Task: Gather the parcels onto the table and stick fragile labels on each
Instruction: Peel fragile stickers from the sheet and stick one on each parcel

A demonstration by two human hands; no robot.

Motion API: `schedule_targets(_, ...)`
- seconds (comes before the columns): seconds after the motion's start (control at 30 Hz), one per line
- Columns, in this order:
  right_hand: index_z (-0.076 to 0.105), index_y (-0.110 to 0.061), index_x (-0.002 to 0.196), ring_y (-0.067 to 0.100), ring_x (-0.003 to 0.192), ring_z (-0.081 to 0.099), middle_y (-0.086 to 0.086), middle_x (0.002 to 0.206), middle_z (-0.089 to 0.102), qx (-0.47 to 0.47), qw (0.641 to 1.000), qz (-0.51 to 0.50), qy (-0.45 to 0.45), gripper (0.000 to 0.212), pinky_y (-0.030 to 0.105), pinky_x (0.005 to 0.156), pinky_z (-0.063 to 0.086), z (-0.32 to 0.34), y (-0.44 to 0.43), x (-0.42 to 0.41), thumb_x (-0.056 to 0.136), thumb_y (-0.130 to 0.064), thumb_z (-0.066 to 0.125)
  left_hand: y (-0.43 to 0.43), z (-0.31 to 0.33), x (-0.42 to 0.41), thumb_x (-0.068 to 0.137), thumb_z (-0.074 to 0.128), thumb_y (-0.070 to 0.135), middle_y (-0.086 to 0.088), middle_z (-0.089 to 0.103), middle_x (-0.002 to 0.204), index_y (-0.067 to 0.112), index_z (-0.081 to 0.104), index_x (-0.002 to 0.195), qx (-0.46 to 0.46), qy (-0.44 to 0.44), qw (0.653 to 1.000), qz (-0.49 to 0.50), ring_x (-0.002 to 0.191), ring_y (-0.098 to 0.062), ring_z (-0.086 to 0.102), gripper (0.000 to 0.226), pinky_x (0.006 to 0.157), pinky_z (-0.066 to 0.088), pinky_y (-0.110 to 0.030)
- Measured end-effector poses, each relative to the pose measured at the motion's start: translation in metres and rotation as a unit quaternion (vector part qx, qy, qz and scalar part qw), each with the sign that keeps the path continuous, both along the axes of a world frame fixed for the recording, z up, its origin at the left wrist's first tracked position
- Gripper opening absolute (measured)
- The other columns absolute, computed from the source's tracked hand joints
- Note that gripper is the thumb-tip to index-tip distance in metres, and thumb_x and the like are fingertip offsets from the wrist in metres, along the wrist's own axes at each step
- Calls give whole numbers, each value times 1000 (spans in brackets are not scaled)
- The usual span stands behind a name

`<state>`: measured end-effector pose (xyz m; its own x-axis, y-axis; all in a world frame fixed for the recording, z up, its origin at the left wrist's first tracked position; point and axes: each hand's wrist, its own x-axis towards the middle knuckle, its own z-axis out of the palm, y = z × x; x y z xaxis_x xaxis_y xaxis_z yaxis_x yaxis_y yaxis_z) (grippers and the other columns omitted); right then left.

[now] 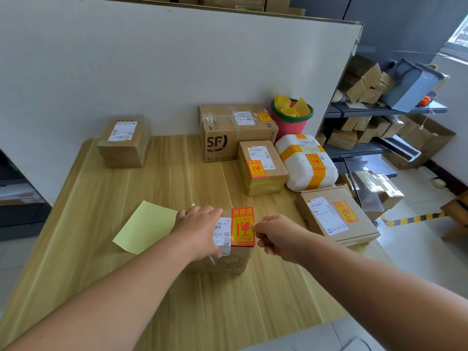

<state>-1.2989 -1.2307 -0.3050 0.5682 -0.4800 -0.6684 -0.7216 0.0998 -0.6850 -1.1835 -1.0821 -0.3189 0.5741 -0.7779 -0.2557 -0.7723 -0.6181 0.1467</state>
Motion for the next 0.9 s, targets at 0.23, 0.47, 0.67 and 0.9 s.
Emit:
schedule_targets(0.23, 61, -7, 90, 13, 57, 49, 4, 71, 58, -25, 1000, 9, 10, 10, 23, 48, 38, -2, 1, 1, 94, -16, 58, 2, 0, -2, 68, 76, 55, 7, 31, 149, 25, 18, 150, -7, -6, 1000, -3, 137, -20, 27, 105, 111, 20, -38)
schedule_targets(0.47, 62, -7, 92, 11, 54, 47, 4, 71, 58, -34, 999, 2, 7, 9, 22, 46, 35, 2, 8, 3, 90, -16, 64, 3, 0, -3, 68, 76, 55, 7, 32, 149, 25, 18, 150, -7, -2, 1000, -1, 137, -20, 27, 105, 111, 20, -39)
schedule_targets(0.67, 61, -8, 94, 10, 56, 49, 3, 73, 59, -60, 998, -2, 9, 8, 20, 46, 37, 1, 9, 3, 92, -16, 62, 4, 2, -4, 69, 76, 54, 7, 30, 150, 25, 17, 150, -7, 5, 1000, 2, 138, -20, 25, 104, 111, 18, -39)
schedule_targets(0.9, 55, -17, 106, 11, 77, 61, -2, 94, 63, -244, 969, 30, 24, 25, 24, 58, 48, -7, 8, -2, 89, -33, 66, 5, 5, -4, 70, 75, 53, 3, 15, 158, 24, 7, 152, 17, 36, 999, 5, 145, -23, 12, 111, 116, 12, -42)
